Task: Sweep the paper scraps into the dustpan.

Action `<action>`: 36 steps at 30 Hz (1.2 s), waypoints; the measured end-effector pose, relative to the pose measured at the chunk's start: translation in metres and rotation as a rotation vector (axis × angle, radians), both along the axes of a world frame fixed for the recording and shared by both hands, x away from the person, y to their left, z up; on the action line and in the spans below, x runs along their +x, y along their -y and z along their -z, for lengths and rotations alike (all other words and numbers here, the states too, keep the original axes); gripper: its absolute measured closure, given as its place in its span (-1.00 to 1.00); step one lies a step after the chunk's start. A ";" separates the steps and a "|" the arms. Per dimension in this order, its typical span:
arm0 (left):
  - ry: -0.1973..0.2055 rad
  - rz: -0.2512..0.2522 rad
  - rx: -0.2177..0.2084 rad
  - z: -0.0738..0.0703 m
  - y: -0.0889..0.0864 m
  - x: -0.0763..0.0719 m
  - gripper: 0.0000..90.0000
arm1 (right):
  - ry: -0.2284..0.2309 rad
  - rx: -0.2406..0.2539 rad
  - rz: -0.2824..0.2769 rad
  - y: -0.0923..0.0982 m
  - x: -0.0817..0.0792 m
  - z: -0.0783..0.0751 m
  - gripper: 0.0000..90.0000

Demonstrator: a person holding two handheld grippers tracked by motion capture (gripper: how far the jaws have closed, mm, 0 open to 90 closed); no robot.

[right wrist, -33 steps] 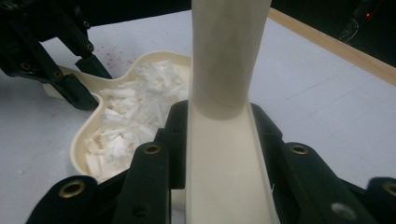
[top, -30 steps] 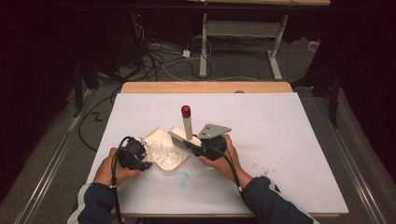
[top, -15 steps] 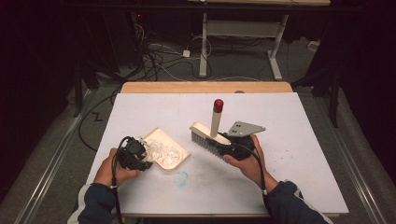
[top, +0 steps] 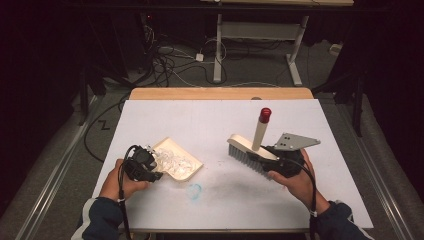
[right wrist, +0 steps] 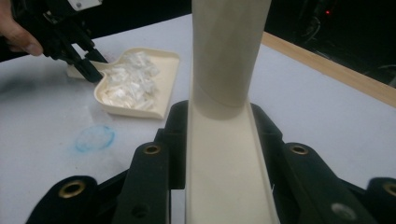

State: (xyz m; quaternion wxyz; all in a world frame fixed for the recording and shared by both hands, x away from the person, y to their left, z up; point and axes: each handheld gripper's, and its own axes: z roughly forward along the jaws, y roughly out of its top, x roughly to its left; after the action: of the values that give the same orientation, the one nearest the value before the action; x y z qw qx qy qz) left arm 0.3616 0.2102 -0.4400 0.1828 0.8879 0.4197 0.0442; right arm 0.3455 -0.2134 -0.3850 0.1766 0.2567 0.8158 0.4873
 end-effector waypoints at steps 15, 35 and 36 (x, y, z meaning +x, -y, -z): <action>0.006 -0.042 -0.026 -0.001 -0.009 -0.002 0.40 | -0.055 -0.055 0.033 0.060 -0.027 0.000 0.52; 0.025 -0.131 -0.049 0.004 -0.020 -0.003 0.40 | -0.194 -0.116 -0.106 0.084 -0.051 0.001 0.52; 0.028 -0.137 -0.050 0.004 -0.020 -0.003 0.40 | -0.199 -0.115 -0.111 0.085 -0.051 0.001 0.52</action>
State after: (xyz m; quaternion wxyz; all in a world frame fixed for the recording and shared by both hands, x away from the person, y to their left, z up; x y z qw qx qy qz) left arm 0.3588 0.2307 -0.4444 0.2070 0.8517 0.4778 0.0584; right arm 0.2944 -0.2982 -0.3858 0.0821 0.2477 0.8688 0.4208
